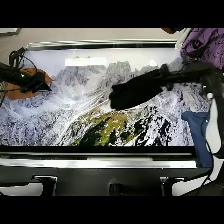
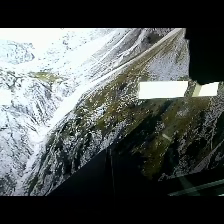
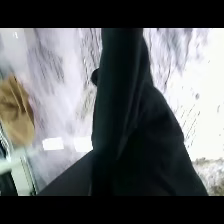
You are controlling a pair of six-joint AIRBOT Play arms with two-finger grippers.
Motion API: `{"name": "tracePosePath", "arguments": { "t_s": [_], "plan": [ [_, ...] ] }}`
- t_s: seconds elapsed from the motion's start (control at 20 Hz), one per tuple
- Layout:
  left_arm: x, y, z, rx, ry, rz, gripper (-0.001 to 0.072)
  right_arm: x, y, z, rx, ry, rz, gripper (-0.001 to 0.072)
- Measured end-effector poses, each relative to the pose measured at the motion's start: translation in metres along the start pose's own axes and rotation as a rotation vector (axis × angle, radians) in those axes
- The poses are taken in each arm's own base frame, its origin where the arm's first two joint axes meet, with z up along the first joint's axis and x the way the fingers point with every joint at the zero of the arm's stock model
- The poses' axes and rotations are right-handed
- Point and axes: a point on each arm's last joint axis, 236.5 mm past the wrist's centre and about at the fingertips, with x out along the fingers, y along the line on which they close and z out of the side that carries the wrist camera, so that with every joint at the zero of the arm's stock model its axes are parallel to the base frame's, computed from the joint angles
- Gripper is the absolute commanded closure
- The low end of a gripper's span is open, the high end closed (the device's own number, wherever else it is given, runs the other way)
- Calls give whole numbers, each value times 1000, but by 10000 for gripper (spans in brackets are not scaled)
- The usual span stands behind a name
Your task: Fold the clothes and pants, and hang the long-sleeved shirts on hangers.
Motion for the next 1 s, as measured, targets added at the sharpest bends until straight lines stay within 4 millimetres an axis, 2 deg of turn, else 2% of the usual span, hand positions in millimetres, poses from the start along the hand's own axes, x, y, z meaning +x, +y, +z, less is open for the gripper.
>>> {"name": "tracePosePath", "arguments": {
  "t_s": [0.25,0.45,0.75,1.0],
  "plan": [
    [0,0,0,0,0,0,687,-73,-11,76,103,-234,12,683],
    [0,0,0,0,0,-1,687,-128,-26,112,179,-386,11,683],
    [0,0,-7,0,29,0,687,-202,-56,131,255,-565,-108,682],
    [-2,-1,-11,1,43,0,687,-254,-80,120,305,-671,-288,682]
  ]
}}
